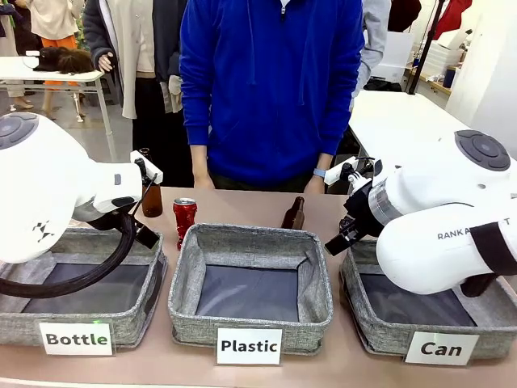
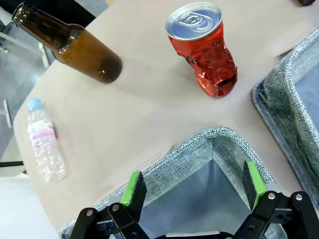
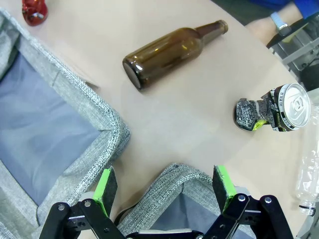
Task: Sort the can waste into the basket.
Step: Pick up the can waste from the table and place it in the right Fabric basket.
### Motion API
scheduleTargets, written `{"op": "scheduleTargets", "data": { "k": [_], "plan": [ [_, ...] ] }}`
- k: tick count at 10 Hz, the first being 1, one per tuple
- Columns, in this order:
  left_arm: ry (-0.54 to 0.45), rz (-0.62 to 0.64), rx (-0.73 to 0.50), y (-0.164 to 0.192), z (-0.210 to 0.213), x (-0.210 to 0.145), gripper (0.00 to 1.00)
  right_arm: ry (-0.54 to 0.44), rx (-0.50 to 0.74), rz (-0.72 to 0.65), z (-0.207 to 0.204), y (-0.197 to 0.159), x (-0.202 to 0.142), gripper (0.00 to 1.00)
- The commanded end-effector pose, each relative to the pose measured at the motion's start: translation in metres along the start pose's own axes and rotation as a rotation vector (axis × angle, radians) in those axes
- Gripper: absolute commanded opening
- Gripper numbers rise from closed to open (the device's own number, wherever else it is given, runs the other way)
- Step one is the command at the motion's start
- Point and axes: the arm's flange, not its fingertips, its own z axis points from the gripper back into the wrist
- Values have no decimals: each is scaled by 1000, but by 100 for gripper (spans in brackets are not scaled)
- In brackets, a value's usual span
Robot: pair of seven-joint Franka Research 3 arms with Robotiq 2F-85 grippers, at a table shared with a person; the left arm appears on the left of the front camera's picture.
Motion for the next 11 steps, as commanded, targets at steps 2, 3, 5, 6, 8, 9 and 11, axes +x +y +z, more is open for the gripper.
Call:
{"op": "scheduleTargets", "data": {
  "k": [2, 3, 5, 6, 8, 9, 11],
  "plan": [
    [28, 56, -116, -5, 73, 5, 100, -20, 102, -8, 63, -9, 11, 100],
    [-30, 104, -166, -4, 115, 0, 100, -46, 156, -62, 103, -20, 4, 100],
    [-38, 86, -368, 15, 168, -41, 100, -28, 329, -119, 172, -45, -37, 100],
    [-44, 98, -518, 42, 184, -73, 100, -37, 395, -253, 196, -66, -68, 100],
    [-188, 350, -762, 130, 195, -139, 100, -178, 563, -497, 220, -118, -139, 100],
    [-320, 478, -840, 171, 198, -180, 100, -295, 668, -627, 225, -149, -180, 100],
    [-543, 664, -909, 212, 194, -249, 100, -466, 783, -859, 224, -205, -266, 100]
  ]
}}
